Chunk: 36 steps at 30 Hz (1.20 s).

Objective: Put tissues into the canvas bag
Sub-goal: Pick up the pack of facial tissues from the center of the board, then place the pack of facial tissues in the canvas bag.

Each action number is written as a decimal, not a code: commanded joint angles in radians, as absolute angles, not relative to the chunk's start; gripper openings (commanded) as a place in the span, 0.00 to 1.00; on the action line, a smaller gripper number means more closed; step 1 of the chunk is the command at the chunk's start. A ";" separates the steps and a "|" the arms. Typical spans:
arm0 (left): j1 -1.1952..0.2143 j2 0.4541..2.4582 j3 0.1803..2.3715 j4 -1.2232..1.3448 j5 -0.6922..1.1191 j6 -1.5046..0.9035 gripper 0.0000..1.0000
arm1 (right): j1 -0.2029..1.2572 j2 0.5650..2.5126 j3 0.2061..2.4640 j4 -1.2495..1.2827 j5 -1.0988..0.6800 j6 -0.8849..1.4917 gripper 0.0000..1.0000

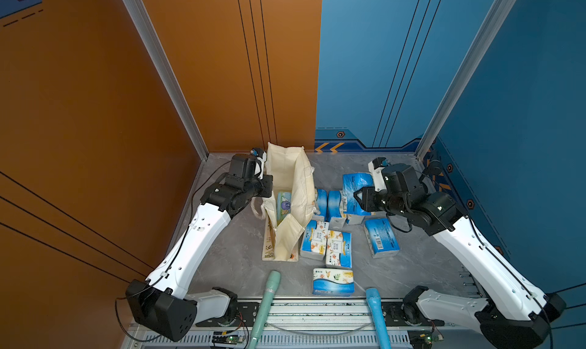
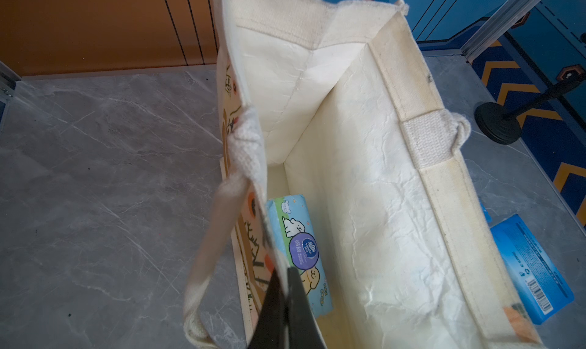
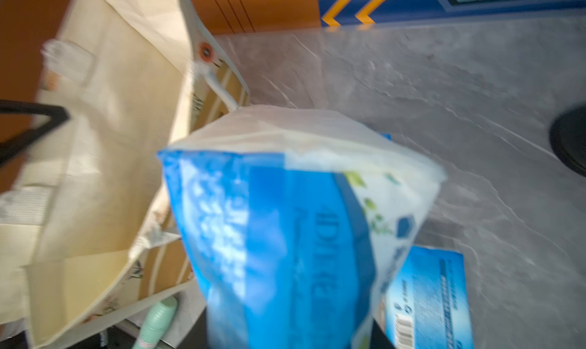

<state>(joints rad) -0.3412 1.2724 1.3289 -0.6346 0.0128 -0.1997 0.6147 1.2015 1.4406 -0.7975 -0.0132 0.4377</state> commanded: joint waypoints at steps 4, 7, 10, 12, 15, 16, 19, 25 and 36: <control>-0.351 1.260 1.329 -0.624 0.032 -0.198 0.00 | 0.733 1.407 1.647 -0.500 -0.143 0.405 0.38; -0.353 1.254 1.327 -0.623 0.029 -0.201 0.00 | 0.770 1.521 1.757 -0.476 -0.144 0.387 0.38; -0.353 1.247 1.326 -0.625 0.028 -0.201 0.00 | 0.789 1.629 1.856 -0.479 -0.125 0.385 0.38; -0.354 1.244 1.326 -0.626 0.028 -0.201 0.00 | 0.797 1.688 1.893 -0.494 -0.080 0.385 0.38; -0.354 1.242 1.329 -0.626 0.028 -0.201 0.00 | 0.806 1.759 1.928 -0.525 -0.021 0.390 0.38; -0.354 1.242 1.331 -0.626 0.028 -0.201 0.00 | 0.809 1.776 1.933 -0.536 -0.008 0.392 0.38; -0.354 1.242 1.330 -0.626 0.028 -0.198 0.00 | 0.819 1.822 1.934 -0.555 0.001 0.405 0.38; -0.354 1.247 1.336 -0.625 0.028 -0.198 0.00 | 0.842 1.927 1.989 -0.636 -0.003 0.412 0.38; -0.350 1.246 1.341 -0.625 0.025 -0.189 0.00 | 0.885 2.039 2.043 -0.809 -0.048 0.377 0.43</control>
<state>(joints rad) -0.3481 1.2640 1.3293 -0.6346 0.0124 -0.1993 0.8738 2.0357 2.0121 -0.7151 -0.0303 0.4072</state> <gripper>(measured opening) 0.046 0.432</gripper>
